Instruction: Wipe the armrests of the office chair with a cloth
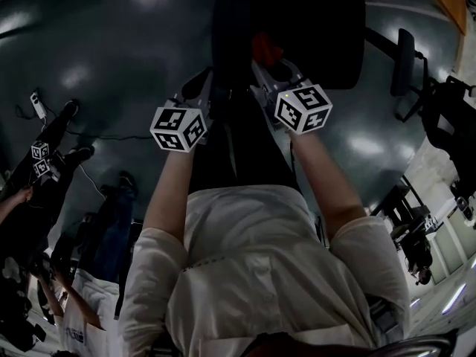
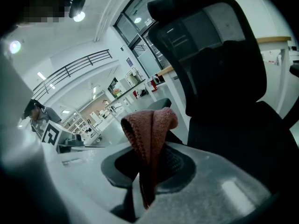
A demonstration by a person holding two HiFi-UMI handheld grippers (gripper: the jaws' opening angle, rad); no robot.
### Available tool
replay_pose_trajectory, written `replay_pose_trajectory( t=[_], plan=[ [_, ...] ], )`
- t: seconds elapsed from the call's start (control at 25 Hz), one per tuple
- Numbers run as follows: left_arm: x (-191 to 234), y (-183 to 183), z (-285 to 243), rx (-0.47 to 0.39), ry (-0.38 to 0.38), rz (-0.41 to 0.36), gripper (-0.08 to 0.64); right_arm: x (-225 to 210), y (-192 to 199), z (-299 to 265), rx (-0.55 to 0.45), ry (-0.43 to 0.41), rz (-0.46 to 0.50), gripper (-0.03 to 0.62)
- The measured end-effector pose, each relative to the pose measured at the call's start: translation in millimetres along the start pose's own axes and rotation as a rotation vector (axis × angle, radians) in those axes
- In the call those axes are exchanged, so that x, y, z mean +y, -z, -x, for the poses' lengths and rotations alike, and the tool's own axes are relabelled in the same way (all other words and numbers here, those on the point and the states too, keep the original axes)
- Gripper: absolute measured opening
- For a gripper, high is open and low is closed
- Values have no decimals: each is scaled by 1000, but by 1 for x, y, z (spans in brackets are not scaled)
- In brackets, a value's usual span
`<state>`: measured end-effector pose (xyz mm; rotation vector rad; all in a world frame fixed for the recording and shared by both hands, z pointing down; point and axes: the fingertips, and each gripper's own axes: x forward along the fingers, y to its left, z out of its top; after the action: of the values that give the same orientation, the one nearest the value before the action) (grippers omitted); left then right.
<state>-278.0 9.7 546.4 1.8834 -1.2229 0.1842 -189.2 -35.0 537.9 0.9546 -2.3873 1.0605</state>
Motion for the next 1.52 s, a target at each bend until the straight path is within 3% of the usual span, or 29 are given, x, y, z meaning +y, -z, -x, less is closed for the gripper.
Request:
replay_pose_trajectory(
  t=[0.08,0.36,0.72,0.88,1.12,1.24,1.36,1.52],
  plan=[
    [0,-1,1,18,21,-41,5,6,7,5,-20,16,-6,48],
    [4,5,5,53,93,-73,5,28,33,25,-76,84,-50,48],
    [-4,3,6,64,174,-105,5,45,72,39,-108,253,-128,48],
    [-7,4,6,83,200,-123,5,51,80,38,-136,311,-221,48],
    [-12,7,4,119,253,-130,5,72,92,9,-88,262,-297,48],
    [-14,9,9,135,281,-204,6,81,90,-6,-59,241,-310,48],
    [-13,3,15,113,271,-303,14,97,85,-20,-32,181,-295,48],
    [7,-21,30,36,215,-277,14,119,73,-28,9,122,-220,48]
  ],
)
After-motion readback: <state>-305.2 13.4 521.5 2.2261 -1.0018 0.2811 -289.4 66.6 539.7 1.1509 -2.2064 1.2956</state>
